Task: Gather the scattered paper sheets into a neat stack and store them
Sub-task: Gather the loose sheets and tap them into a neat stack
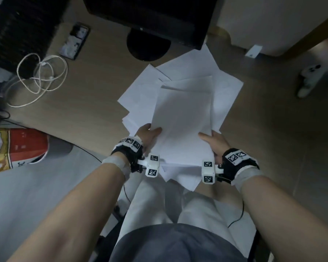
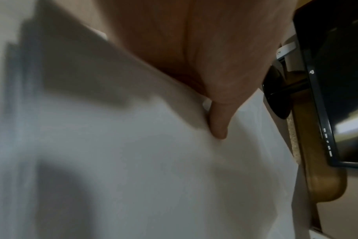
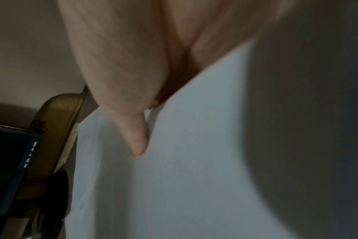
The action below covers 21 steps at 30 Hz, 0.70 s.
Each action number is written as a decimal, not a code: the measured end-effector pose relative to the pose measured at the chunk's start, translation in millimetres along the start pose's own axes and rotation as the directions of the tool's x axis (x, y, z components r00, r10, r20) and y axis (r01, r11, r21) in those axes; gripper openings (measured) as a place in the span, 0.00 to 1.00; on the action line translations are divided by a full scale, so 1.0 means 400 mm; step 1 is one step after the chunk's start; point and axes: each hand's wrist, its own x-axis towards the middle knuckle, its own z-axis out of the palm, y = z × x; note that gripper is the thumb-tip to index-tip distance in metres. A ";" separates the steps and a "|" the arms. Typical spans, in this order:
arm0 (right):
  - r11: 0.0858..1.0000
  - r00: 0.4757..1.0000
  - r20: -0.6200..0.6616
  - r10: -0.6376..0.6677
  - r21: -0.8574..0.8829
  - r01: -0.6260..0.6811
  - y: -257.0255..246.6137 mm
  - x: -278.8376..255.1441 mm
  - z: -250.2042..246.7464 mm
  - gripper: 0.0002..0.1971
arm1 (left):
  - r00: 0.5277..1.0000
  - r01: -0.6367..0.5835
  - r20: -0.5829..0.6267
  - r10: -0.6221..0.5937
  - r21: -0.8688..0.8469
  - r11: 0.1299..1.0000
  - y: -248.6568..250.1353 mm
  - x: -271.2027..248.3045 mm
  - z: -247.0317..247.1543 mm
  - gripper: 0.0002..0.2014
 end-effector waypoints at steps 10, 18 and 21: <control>0.980 0.997 -0.034 0.070 -0.185 -0.075 -0.036 -0.024 0.043 0.36 | 1.000 0.016 -0.012 -0.014 0.195 0.981 -0.028 0.006 0.007 0.28; 0.981 0.987 0.001 0.159 -0.114 -0.158 -0.039 0.005 -0.002 0.44 | 0.979 -0.201 0.058 0.193 0.369 0.908 -0.003 -0.050 -0.003 0.31; 0.992 0.999 -0.035 0.034 -0.120 -0.038 -0.086 -0.072 0.004 0.23 | 0.983 -0.181 0.075 0.165 0.441 0.879 0.021 -0.050 0.019 0.25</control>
